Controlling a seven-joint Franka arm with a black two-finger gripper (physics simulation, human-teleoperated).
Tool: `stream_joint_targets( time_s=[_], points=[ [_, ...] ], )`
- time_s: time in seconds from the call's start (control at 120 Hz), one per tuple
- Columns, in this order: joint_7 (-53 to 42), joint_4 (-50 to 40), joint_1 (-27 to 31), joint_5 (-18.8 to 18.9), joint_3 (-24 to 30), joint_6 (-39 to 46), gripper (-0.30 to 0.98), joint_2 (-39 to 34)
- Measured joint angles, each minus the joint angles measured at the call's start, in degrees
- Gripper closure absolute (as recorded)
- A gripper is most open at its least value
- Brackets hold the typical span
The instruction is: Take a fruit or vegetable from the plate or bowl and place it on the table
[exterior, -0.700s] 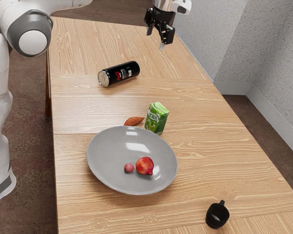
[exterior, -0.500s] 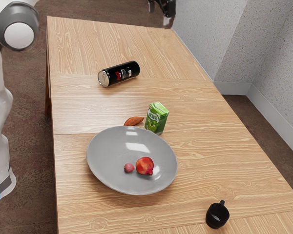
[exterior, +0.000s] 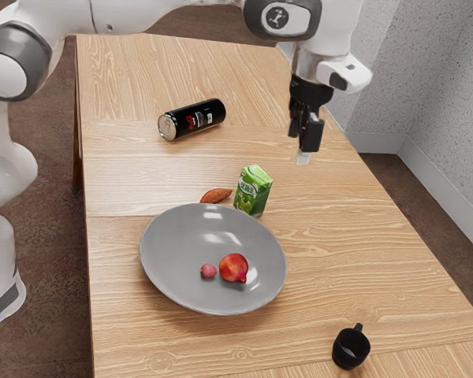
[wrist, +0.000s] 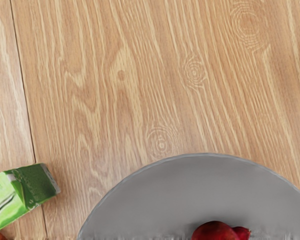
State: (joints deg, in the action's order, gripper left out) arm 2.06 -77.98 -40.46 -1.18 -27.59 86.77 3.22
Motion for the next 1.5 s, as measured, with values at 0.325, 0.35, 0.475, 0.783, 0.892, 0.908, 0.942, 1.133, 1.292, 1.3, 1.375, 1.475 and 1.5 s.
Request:
stream_joint_targets(
  time_s=[0.325, 0.35, 0.475, 0.783, 0.892, 0.908, 0.942, 1.133, 1.292, 1.3, 1.375, 1.475, 1.5],
  points=[
    [-0.1, -21.5, -9.2, -0.3, -0.4, 4.6, 0.00, -7.4],
    [-0.3, -24.9, -10.8, 0.7, -0.6, 5.6, 0.00, -10.3],
    [-1.3, -37.9, -17.3, 6.6, -4.4, 10.8, 0.00, -22.7],
    [-2.8, -45.4, -31.7, 13.8, -17.2, 22.6, 0.00, -25.5],
    [-3.2, -46.3, -33.6, 13.9, -19.5, 25.2, 0.00, -25.5],
    [-3.2, -46.4, -33.8, 13.8, -19.7, 25.5, 0.00, -25.5],
    [-3.2, -46.6, -34.3, 13.8, -20.0, 26.0, 0.00, -25.5],
    [-3.1, -47.4, -35.2, 13.6, -20.4, 28.1, 0.00, -25.5],
    [-2.5, -48.1, -36.3, 12.9, -20.4, 29.2, 0.00, -25.5],
    [-2.5, -48.2, -36.3, 12.9, -20.4, 29.2, 0.00, -25.5],
    [-2.2, -49.1, -36.2, 12.4, -20.5, 29.8, 0.00, -25.6],
    [-1.8, -49.5, -36.2, 12.0, -20.7, 30.6, 0.00, -25.5],
    [-1.8, -49.6, -36.2, 11.9, -20.8, 30.7, 0.00, -25.5]
  ],
)
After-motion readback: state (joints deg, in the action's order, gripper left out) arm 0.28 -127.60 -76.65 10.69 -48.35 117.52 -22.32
